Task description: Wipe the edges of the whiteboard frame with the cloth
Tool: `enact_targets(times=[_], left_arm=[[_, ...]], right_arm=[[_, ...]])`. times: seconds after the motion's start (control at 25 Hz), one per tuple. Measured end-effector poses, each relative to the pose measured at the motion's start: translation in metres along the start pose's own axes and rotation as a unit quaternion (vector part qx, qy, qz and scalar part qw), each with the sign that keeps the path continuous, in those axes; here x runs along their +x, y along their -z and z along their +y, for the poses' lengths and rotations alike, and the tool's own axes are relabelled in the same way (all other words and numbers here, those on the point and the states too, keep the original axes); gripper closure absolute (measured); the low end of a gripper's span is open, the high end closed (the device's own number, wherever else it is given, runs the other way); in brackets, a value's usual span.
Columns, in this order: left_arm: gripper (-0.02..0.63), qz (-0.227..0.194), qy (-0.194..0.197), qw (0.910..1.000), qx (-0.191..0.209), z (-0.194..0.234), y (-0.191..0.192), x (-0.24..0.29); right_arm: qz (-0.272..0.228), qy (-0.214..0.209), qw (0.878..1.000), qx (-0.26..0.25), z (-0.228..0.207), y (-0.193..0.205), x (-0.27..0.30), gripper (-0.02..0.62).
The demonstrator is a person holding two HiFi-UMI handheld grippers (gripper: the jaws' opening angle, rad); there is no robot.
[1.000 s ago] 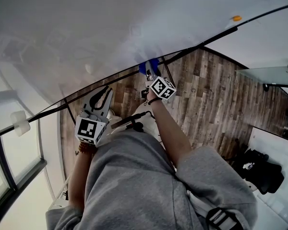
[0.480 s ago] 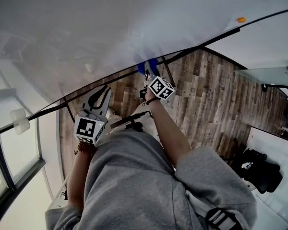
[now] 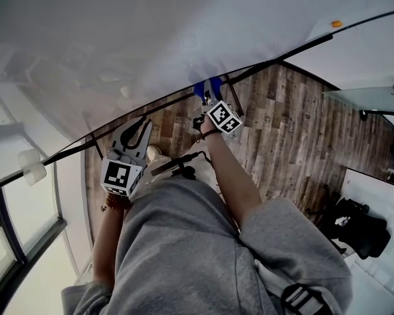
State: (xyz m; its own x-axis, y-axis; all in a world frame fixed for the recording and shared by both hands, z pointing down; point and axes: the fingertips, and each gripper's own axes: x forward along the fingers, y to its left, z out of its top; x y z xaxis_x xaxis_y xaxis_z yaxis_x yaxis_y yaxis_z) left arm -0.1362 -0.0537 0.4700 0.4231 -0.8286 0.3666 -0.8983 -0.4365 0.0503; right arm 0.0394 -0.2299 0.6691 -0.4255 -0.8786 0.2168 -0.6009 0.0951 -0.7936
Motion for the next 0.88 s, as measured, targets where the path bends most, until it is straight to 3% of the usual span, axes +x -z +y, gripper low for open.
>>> enact_targets(times=[0.24, 0.56, 0.88], left_arm=[[0.554, -0.004, -0.002, 1.0000, -0.004, 0.006, 0.007, -0.013], [0.554, -0.015, -0.018, 0.9997, 0.003, 0.016, 0.011, -0.027], [0.554, 0.004, -0.027, 0.9996, -0.012, 0.021, 0.029, -0.036]], right_arm=[[-0.001, 0.012, 1.000, 0.010, 0.001, 0.019, -0.003, 0.491], [0.002, -0.002, 1.000, 0.019, 0.020, 0.024, -0.003, 0.491], [0.010, 0.000, 1.000, 0.014, 0.024, 0.031, -0.005, 0.492]])
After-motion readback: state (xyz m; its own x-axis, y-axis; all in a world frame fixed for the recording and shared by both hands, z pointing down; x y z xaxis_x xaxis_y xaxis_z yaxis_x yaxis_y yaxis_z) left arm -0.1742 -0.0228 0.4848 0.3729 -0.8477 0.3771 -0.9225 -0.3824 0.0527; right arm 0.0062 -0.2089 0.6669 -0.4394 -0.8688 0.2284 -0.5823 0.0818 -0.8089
